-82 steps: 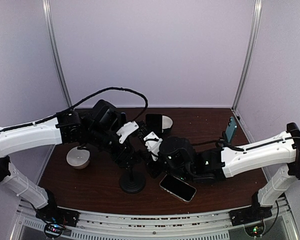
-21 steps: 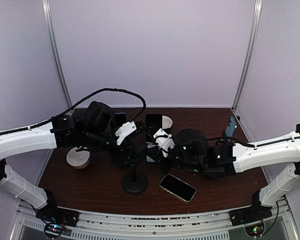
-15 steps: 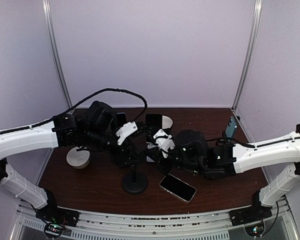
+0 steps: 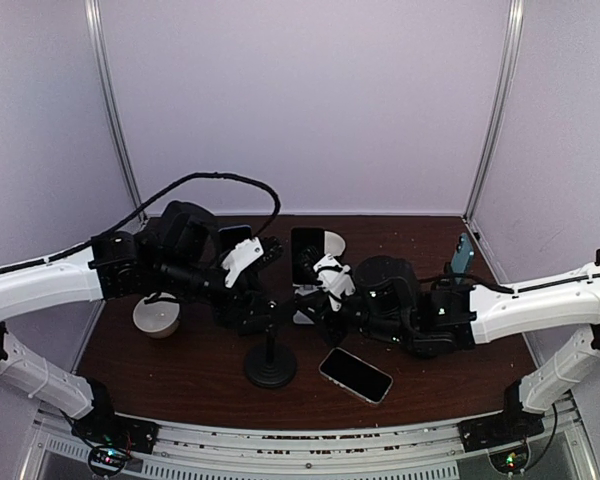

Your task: Place the phone on the phone stand

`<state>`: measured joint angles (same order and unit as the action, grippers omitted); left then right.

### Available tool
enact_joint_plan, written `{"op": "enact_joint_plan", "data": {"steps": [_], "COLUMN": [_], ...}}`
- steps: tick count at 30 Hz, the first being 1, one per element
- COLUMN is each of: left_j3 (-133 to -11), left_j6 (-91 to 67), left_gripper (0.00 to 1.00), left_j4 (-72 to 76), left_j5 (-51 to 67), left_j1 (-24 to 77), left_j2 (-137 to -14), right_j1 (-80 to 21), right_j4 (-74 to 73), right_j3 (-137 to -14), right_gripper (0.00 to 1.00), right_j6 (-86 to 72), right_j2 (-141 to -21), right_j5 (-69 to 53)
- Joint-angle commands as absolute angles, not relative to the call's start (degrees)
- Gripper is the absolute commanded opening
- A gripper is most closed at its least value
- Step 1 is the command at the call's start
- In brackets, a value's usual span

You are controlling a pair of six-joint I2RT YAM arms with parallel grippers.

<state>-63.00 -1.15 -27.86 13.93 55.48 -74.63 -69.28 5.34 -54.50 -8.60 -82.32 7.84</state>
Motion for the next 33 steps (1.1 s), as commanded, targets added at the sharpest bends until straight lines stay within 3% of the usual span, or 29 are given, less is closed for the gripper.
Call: {"op": "enact_joint_plan", "data": {"steps": [1, 5, 10, 11, 16, 17, 19, 20, 29, 33], "left_j3": [-60.56, -61.31, -54.93, -52.66, -48.16, -47.86, -46.85, -46.43, -49.83, -49.07], "left_j6": [0.2, 0.99, -1.92, -2.58, -3.09, -2.77, -2.39, -2.25, 0.17, -1.09], "left_gripper": [0.59, 0.65, 0.61, 0.61, 0.61, 0.62, 0.62, 0.63, 0.71, 0.77], "left_j4": [-30.13, -23.89, -21.57, -21.02, -20.16, -19.77, -18.53, -18.25, -25.01, -24.1], "left_j5": [5.34, 6.07, 5.04, 4.24, 4.28, 4.26, 4.08, 3.65, -4.28, -3.85], "left_j1": [53.17, 53.17, 53.55, 53.67, 53.81, 53.79, 53.79, 53.79, 53.45, 53.27], "left_j2": [-68.73, -65.35, -59.86, -58.41, -57.94, -58.0, -57.03, -56.16, -55.01, -55.35], "right_j1": [-72.8, -74.87, -75.2, -75.41, -76.11, -76.25, -76.61, -76.82, -74.34, -68.32], "right_j4": [9.94, 10.58, 10.88, 10.46, 9.84, 9.25, 5.44, 3.78, -25.49, -37.97], "right_j3": [-58.05, -60.36, -61.42, -61.11, -58.31, -58.95, -61.39, -62.65, -64.2, -63.76], "right_gripper": [0.0, 0.0, 0.0, 0.05, 0.46, 0.66, 0.96, 1.0, 1.0, 1.0], "right_j6": [-14.71, -16.8, -17.62, -17.61, -15.72, -14.48, -11.7, -10.75, -10.28, -12.1], "right_j2": [-82.1, -86.21, -88.51, -88.06, -85.19, -85.24, -85.44, -85.28, -72.12, -72.92], "right_j5": [15.05, 18.95, 20.07, 20.65, 18.84, 17.13, 14.69, 14.37, 14.5, 5.85]}}
